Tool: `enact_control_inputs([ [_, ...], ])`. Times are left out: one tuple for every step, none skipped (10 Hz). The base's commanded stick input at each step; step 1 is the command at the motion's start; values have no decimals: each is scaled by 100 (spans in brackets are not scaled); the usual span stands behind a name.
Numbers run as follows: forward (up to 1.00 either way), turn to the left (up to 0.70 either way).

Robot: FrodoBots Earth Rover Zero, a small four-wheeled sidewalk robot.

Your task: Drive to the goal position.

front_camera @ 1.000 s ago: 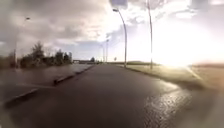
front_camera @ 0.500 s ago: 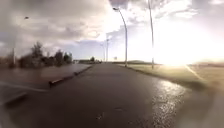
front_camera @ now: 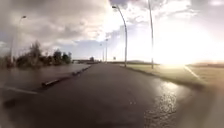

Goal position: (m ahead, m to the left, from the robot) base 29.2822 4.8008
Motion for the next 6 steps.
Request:
enact_control_inputs([
  [70,0],
  [70,0],
  [70,0],
  [70,0],
  [70,0],
  [70,0],
])
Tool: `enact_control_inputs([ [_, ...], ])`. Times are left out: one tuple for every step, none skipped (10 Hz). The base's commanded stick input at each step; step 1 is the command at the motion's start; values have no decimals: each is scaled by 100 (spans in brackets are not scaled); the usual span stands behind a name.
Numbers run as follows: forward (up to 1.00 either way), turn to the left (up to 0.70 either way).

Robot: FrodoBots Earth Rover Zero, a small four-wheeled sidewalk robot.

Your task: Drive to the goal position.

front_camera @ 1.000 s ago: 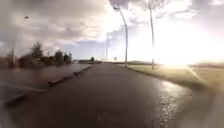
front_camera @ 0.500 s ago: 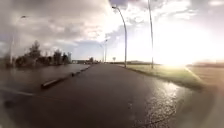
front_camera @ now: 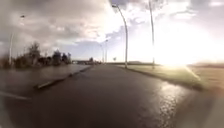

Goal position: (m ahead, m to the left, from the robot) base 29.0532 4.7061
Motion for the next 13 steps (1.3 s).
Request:
enact_control_inputs([
  [70,0],
  [70,0],
  [70,0],
  [70,0],
  [70,0],
  [70,-10],
  [70,-14],
  [70,-13],
  [70,-3],
  [70,0],
  [70,0],
  [70,0],
  [70,0],
])
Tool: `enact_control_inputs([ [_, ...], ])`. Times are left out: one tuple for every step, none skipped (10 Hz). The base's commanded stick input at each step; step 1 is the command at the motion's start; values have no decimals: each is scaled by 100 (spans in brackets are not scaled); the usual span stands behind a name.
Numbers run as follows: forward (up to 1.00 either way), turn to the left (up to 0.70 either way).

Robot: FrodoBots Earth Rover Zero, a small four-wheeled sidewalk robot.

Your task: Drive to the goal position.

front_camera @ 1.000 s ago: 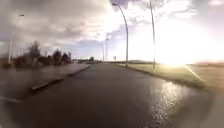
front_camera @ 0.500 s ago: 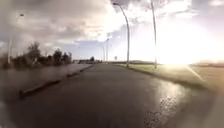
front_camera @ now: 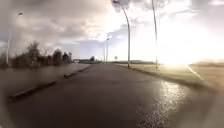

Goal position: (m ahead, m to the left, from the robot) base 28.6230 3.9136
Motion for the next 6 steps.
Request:
enact_control_inputs([
  [70,0],
  [70,0],
  [70,-10],
  [70,-14],
  [70,-14],
  [70,-14],
])
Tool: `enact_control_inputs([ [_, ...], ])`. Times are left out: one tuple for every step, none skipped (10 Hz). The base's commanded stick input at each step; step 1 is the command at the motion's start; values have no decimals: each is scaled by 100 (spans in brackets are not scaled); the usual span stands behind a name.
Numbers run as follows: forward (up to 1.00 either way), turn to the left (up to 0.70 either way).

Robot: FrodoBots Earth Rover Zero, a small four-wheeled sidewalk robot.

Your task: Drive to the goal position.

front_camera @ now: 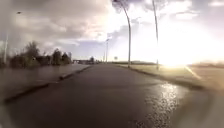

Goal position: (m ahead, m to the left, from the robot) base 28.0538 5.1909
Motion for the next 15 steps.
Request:
enact_control_inputs([
  [70,-14],
  [70,-14],
  [70,-14],
  [70,-14],
  [70,-14],
  [70,0],
  [70,0],
  [70,0],
  [70,-5],
  [70,-14],
  [70,-14],
  [70,-14],
  [70,-14],
  [70,-14],
  [70,0],
])
